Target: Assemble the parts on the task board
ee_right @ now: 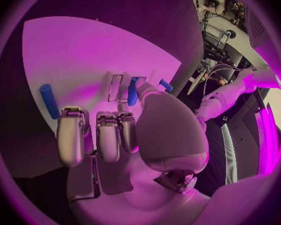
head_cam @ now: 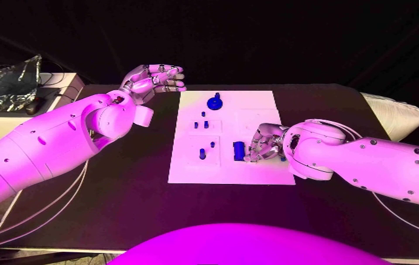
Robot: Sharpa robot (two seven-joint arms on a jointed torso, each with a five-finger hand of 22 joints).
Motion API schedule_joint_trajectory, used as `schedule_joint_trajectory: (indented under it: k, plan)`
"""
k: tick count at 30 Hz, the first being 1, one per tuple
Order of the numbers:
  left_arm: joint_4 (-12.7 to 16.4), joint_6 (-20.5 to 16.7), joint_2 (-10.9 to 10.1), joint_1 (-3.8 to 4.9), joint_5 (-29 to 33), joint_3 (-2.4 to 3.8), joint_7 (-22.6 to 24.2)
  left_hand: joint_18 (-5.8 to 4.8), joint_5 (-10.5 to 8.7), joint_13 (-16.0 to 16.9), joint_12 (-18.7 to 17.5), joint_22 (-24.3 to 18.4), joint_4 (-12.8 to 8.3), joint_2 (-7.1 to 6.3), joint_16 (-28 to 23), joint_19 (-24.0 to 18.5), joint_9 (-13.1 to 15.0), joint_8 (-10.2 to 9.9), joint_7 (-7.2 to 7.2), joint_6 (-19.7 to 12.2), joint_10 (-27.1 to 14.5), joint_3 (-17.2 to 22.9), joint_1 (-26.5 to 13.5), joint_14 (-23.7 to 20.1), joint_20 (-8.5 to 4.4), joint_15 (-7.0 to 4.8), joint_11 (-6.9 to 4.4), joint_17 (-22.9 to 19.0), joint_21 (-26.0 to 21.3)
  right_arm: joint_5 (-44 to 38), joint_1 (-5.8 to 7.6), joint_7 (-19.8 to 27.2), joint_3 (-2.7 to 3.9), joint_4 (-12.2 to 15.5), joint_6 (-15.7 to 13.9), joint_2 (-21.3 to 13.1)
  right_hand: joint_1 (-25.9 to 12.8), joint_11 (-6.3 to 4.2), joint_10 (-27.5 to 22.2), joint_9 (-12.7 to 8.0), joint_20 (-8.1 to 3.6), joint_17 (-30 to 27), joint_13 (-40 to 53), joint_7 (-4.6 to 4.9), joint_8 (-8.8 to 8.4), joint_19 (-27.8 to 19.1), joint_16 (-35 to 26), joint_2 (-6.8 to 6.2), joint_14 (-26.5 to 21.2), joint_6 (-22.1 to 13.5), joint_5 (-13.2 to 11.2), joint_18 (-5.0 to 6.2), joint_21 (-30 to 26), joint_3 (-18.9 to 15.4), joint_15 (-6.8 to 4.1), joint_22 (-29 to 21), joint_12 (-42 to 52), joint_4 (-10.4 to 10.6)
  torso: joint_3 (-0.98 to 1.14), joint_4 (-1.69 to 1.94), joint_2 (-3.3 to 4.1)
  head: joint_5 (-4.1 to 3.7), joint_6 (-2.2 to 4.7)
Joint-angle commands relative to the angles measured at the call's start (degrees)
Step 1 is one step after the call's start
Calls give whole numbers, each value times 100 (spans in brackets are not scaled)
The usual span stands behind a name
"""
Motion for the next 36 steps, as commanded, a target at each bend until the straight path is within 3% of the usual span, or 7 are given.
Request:
schedule_joint_trajectory:
  k: [1,9,16,19,23,28,36]
  plan:
    - [13,93,3,0,35,3,41,72,-20,6,15,-9,29,6,29,41,-6,7,33,2,-18,-1,41,-48,0,-6,15,9,-34,-81,-7,3,-1,16,28,-8,-25,-15,477,-9,-35,1481,1354,-11,9,455,25,-35,613,33,10,-89,7,5,-32,1219,13,43,0,0,5,0,0]
    - [6,100,8,-1,35,2,43,73,-20,13,23,-25,51,13,37,53,-8,15,28,11,-19,-12,55,-56,1,-8,11,22,-53,-38,-21,92,1,129,-482,-170,-99,-6,482,-23,-31,1483,1360,2,-7,457,25,-65,613,15,54,-90,8,0,-25,1221,22,118,9,5,6,-2,0]
    - [-4,107,8,-4,37,2,42,73,-20,13,23,-25,51,13,37,53,-8,15,28,11,-19,-12,55,-56,1,-8,11,22,-53,580,54,482,63,385,-783,-583,-196,102,489,-126,23,1492,1370,134,-237,458,29,-116,615,-256,92,-92,3,-9,59,1225,35,135,3,-7,-3,-13,0]
    - [-4,109,7,-5,25,2,38,73,-20,13,23,-25,51,13,37,53,-8,15,28,11,-19,-12,55,-56,1,-8,11,22,-53,734,159,507,83,402,-591,-768,-195,131,491,-156,44,1491,1374,165,-306,460,29,-95,615,-313,79,-95,13,10,84,1230,40,128,1,-10,-3,-55,0]
    - [8,119,7,-6,-11,2,46,73,-21,15,24,-28,56,9,38,55,-9,14,29,9,-21,-18,55,-58,2,-7,12,24,-57,798,278,346,94,202,-37,-941,-154,171,485,-218,78,1468,1368,208,-417,457,19,-50,610,-353,-5,-93,-1,73,118,1229,29,119,-12,-21,-11,-108,0]
    - [12,128,14,-6,-27,1,60,73,-21,15,24,-30,59,6,38,55,-10,13,29,8,-23,-22,54,-60,2,-7,12,25,-59,579,330,188,96,-66,486,-1087,-123,179,493,-248,91,1477,1377,212,-448,463,23,-42,612,-322,-59,-100,36,98,126,1241,44,103,-18,-21,-20,-204,0]
    - [12,136,16,-6,-32,0,63,73,-21,17,27,-33,63,1,39,57,-12,13,28,5,-21,-28,54,-62,3,-7,11,27,-63,88,347,48,76,-211,901,-1237,-158,153,557,-298,99,1510,1454,179,-465,489,36,14,619,-144,-94,-124,178,148,116,1288,164,133,-12,-22,-9,-266,0]
